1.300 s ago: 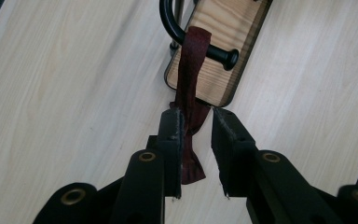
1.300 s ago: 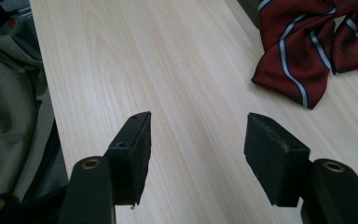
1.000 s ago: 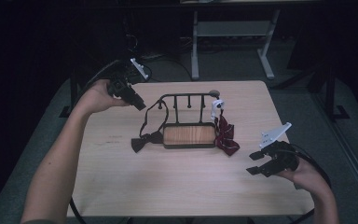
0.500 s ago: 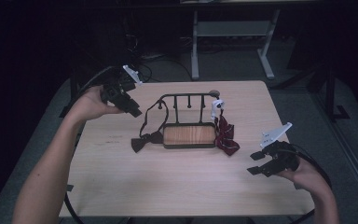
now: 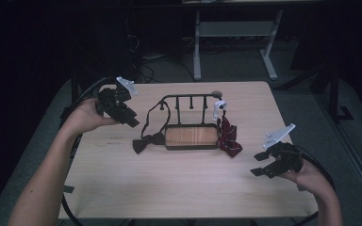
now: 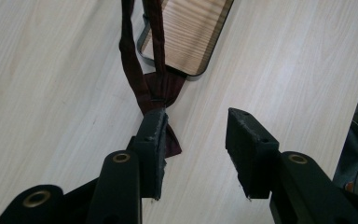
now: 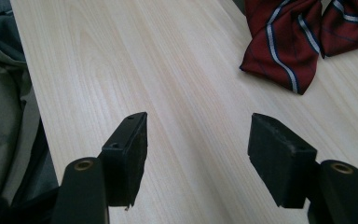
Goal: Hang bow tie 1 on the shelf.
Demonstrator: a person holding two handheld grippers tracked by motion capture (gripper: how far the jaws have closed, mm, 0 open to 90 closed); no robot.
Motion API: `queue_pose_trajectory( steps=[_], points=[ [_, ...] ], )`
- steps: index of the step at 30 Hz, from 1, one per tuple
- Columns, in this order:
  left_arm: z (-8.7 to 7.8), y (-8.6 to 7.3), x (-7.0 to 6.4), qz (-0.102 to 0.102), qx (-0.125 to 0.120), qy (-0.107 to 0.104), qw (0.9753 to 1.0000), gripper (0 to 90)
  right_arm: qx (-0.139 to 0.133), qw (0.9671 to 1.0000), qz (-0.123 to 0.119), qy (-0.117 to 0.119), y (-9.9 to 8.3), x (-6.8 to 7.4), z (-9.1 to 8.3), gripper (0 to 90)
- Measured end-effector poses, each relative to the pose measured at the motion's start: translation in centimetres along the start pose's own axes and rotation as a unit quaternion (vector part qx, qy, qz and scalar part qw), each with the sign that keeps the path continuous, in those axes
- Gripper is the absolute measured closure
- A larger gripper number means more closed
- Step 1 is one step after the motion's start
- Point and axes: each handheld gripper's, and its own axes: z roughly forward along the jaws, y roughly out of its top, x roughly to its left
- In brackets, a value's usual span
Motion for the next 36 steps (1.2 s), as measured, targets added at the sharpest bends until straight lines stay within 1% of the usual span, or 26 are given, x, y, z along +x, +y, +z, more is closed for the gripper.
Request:
queue_pose_trajectory(
  steps=[2,6,8,9,12,13,15,19,25,31,32,36],
  points=[
    [0.2,-0.4,-0.2,-0.001,0.002,-0.001,1.0,57.5,-0.001,1.0,0.004,0.002,0.0,0.0,-0.1,36.9],
    [0.6,-1.0,-0.4,0.001,0.003,-0.006,1.0,57.0,-0.003,1.0,0.005,-0.002,-0.1,0.0,-0.2,36.0],
    [0.7,-1.2,-0.6,0.0,0.003,-0.006,1.0,56.6,-0.003,1.0,0.009,-0.002,-0.1,0.0,-0.2,35.6],
    [0.8,-1.3,-0.7,-0.001,0.004,-0.004,1.0,56.4,-0.003,1.0,0.005,-0.005,-0.1,-0.1,-0.2,35.4],
    [1.1,-1.8,-0.8,0.0,0.004,-0.005,1.0,55.6,-0.002,1.0,0.006,-0.005,-0.1,-0.1,-0.1,35.1],
    [1.2,-1.9,-0.8,-0.004,0.003,-0.004,1.0,55.4,-0.003,0.9999,0.009,-0.003,-0.1,-0.1,-0.1,35.1],
    [1.3,-2.3,-0.9,-0.003,0.004,-0.006,1.0,54.9,-0.003,0.9999,0.011,-0.003,-0.1,-0.1,-0.1,35.1],
    [1.6,-3.0,-1.1,-0.007,-0.001,-0.007,1.0,54.5,-0.004,0.9999,0.011,-0.004,-0.2,-0.1,-0.2,35.0],
    [2.1,-3.8,-1.4,-0.005,-0.006,-0.009,0.9999,53.0,-0.004,0.9999,0.008,-0.007,-0.1,0.0,-0.1,34.9],
    [2.6,-4.6,-1.7,-0.01,-0.01,-0.012,0.9998,52.2,-0.002,0.9999,0.007,-0.007,-0.1,0.0,-0.1,34.9],
    [2.7,-4.8,-1.7,-0.013,-0.013,-0.013,0.9997,52.0,-0.003,0.9999,0.011,-0.005,-0.1,0.0,-0.1,34.9],
    [3.2,-5.2,-2.1,-0.009,-0.013,-0.016,0.9998,51.5,-0.004,0.9999,0.012,-0.006,-0.1,0.0,-0.2,34.9]
  ],
)
